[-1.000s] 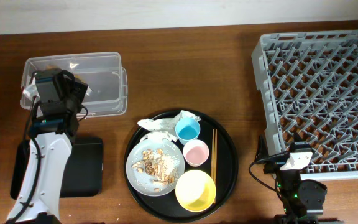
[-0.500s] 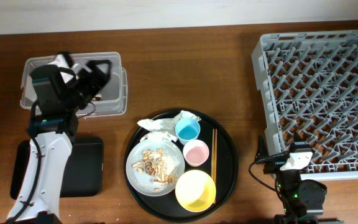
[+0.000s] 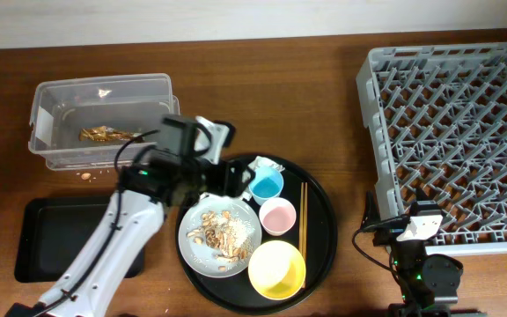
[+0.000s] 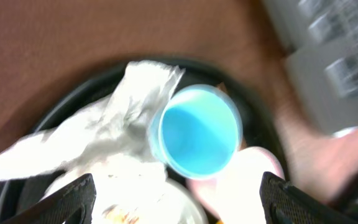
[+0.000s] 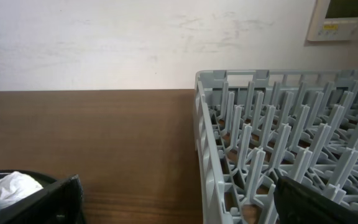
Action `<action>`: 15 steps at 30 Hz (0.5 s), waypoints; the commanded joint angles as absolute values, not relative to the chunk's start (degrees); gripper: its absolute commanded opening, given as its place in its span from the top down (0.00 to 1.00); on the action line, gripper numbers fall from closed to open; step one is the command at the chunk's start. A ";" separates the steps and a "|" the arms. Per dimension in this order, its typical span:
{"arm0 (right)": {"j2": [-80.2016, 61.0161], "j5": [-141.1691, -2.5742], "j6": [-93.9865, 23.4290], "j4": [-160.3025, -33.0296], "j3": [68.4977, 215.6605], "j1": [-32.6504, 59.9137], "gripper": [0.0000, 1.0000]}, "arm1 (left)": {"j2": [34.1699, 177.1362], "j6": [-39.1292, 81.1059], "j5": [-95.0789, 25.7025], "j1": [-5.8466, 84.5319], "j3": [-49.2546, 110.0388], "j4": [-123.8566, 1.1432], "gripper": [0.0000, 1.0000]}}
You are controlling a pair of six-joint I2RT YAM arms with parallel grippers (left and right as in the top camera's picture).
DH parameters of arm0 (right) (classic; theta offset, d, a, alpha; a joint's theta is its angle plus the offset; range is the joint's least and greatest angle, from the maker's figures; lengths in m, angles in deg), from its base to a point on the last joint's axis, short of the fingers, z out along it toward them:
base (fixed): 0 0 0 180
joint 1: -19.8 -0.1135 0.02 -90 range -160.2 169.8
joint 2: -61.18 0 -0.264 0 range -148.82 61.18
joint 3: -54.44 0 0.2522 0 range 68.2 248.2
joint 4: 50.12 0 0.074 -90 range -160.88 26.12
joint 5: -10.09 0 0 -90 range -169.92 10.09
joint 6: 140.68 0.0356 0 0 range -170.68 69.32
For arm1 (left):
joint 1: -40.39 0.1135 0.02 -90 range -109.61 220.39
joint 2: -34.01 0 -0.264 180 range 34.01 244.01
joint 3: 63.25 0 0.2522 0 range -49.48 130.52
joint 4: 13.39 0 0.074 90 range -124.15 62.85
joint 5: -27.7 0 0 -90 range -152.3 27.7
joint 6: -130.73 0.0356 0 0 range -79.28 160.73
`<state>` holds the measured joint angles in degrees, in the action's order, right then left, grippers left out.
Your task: Sort waste into correct bins and load items into the dishwasher rack
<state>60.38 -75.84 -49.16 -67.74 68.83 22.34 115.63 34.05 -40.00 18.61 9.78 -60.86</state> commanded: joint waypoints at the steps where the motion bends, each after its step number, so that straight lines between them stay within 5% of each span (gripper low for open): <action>1: 60.82 -76.08 -48.96 -68.02 68.52 22.45 0.01 | 114.78 37.72 -58.88 14.00 10.20 -64.21 0.16; 8: 60.82 -76.08 -48.96 -68.02 68.52 22.45 0.01 | 115.81 35.45 -66.64 14.79 10.20 -67.09 0.16; 12: 60.82 -76.08 -48.96 -68.02 68.52 22.45 0.01 | 116.42 40.98 -65.97 15.86 10.17 -68.30 0.30; 15: 60.82 -76.08 -48.96 -68.02 68.52 22.45 0.01 | 118.58 45.28 -60.89 15.84 10.17 -69.98 0.30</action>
